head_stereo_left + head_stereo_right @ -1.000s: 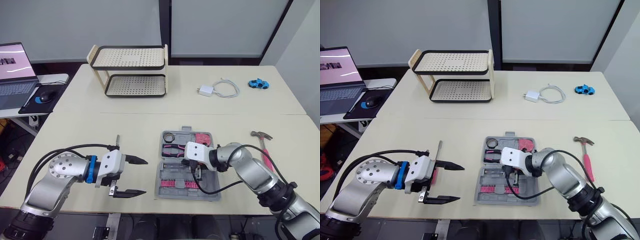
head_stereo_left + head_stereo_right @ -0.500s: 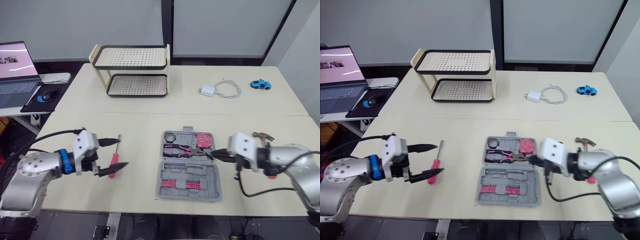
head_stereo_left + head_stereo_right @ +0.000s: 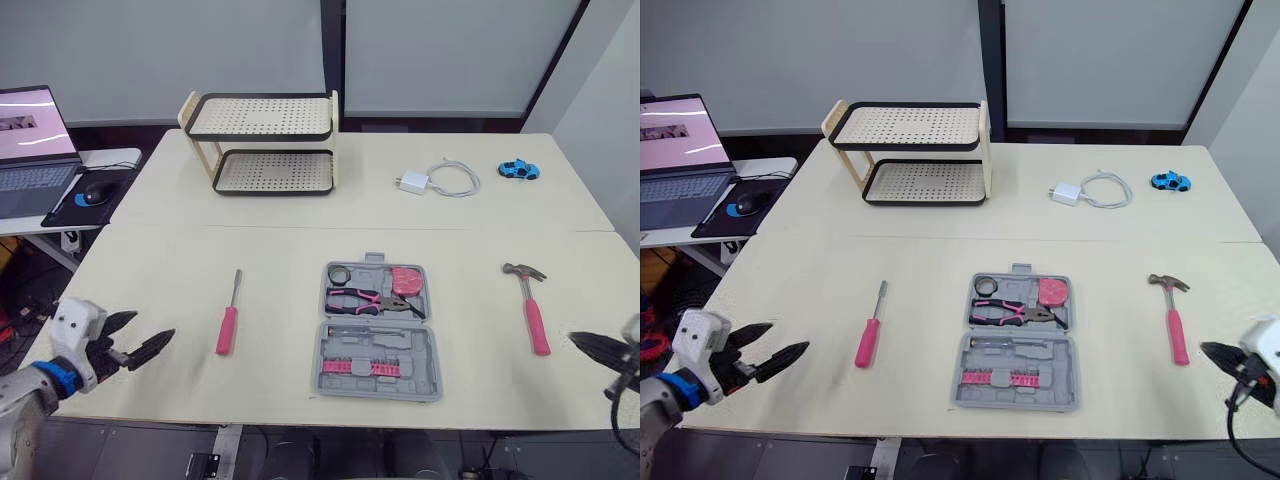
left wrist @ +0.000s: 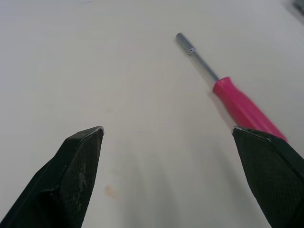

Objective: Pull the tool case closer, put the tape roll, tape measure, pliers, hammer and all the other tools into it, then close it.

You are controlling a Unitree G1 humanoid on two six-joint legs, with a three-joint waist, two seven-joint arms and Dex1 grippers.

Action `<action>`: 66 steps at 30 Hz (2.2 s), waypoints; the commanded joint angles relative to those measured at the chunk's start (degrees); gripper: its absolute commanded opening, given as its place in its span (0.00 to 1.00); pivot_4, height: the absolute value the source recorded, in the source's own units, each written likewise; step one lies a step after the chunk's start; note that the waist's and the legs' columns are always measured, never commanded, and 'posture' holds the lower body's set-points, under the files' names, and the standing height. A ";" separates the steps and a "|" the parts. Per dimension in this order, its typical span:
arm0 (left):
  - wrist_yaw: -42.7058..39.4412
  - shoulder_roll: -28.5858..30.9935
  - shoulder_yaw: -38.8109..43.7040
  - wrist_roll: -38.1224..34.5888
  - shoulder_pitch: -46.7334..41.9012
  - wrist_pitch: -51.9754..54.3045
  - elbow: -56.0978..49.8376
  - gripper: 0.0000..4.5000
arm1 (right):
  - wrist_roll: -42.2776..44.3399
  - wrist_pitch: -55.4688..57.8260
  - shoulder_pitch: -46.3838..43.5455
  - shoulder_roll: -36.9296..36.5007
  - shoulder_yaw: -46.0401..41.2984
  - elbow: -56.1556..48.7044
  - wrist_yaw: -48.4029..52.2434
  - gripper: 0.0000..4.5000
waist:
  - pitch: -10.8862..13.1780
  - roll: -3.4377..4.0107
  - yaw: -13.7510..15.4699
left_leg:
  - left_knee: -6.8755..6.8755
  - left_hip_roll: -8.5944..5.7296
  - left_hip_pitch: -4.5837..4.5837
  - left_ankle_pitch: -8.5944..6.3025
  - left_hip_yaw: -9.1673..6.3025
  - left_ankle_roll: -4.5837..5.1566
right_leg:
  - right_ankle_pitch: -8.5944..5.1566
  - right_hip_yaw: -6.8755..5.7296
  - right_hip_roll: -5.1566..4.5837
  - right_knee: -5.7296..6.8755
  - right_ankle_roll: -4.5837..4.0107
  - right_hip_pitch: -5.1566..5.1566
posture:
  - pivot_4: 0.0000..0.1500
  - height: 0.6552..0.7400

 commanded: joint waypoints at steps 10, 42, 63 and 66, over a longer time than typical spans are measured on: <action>3.76 -1.99 2.99 -1.89 3.11 2.49 -4.23 1.00 | 3.39 -0.14 3.93 0.34 -5.32 3.87 -1.87 0.99 | -0.04 0.00 0.02 | -0.02 0.03 -0.01 0.00 0.02 0.00 | -0.01 0.02 -0.01 -0.02 -0.02 0.00 | 1.00 1.00; -6.88 3.46 -2.03 -4.42 6.21 11.27 -20.06 1.00 | 4.96 1.29 3.18 -11.43 -3.97 7.79 8.55 0.99 | -0.04 -0.01 0.38 | -0.03 0.05 -0.03 -0.02 0.12 0.01 | -0.03 0.02 -0.02 -0.06 -0.05 0.02 | 1.00 1.00; -11.05 4.77 -9.36 -7.16 -4.06 11.22 -28.79 1.00 | 10.29 15.35 -5.44 -8.76 0.61 -4.52 -1.80 0.99 | -0.04 0.00 0.73 | 0.00 0.04 -0.04 -0.01 0.12 0.01 | -0.03 0.01 -0.02 -0.06 -0.06 0.05 | 1.00 1.00; -10.73 4.60 -12.82 -8.62 -8.99 13.47 -30.74 1.00 | 8.85 19.83 -10.38 -7.79 4.51 -6.06 -8.81 0.99 | -0.04 -0.01 0.75 | 0.01 0.03 -0.06 -0.01 0.12 0.00 | -0.03 0.00 -0.02 -0.06 -0.06 0.04 | 1.00 1.00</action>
